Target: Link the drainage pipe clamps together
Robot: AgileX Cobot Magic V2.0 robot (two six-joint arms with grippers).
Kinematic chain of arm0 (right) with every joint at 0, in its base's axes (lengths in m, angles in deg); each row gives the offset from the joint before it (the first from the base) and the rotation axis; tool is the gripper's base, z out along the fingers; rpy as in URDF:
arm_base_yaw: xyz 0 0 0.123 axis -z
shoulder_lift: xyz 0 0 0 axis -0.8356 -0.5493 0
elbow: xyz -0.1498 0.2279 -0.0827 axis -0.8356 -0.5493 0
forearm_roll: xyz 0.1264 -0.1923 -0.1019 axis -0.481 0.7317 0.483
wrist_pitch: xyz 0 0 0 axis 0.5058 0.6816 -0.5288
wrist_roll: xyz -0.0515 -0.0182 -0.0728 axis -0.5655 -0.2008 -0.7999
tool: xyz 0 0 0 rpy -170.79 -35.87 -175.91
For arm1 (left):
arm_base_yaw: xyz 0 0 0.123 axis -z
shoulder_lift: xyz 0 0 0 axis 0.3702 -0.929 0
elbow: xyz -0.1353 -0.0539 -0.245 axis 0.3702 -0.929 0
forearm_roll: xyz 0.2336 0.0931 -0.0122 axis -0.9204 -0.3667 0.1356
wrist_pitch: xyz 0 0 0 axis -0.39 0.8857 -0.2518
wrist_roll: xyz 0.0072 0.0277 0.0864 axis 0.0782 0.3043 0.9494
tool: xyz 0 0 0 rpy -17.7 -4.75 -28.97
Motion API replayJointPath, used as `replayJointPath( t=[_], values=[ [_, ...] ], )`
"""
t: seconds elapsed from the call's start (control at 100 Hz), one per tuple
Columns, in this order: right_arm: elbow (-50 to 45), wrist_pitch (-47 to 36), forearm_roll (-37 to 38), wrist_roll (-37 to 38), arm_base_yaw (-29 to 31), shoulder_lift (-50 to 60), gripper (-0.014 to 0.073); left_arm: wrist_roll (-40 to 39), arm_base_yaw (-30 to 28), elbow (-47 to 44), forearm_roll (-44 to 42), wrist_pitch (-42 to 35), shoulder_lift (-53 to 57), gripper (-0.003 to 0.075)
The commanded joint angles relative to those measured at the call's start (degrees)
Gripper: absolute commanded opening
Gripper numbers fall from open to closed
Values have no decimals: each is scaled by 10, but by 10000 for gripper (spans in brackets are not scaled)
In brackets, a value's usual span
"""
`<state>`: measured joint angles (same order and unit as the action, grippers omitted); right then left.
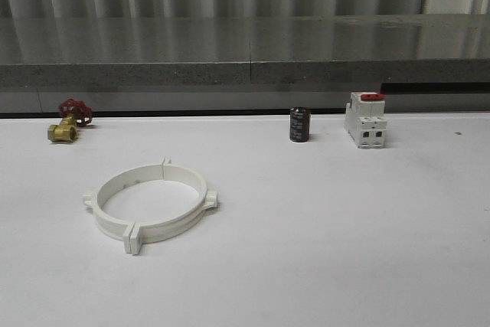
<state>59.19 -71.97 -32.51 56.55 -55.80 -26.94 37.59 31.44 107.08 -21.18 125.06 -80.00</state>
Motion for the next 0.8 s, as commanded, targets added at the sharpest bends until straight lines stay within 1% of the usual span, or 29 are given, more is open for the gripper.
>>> replayJointPath(
  t=[0.0, 0.06, 0.79],
  values=[
    [-15, -89, -11, -10, 6, 21, -67, 0, 0, 15, -2, -48, -6, -21],
    [-13, -54, -11, -10, 6, 42, -67, 0, 0, 15, -2, -48, -6, -21],
    [-13, -53, -11, -10, 5, 40, -67, 0, 0, 15, -2, -48, -8, -21]
  ],
)
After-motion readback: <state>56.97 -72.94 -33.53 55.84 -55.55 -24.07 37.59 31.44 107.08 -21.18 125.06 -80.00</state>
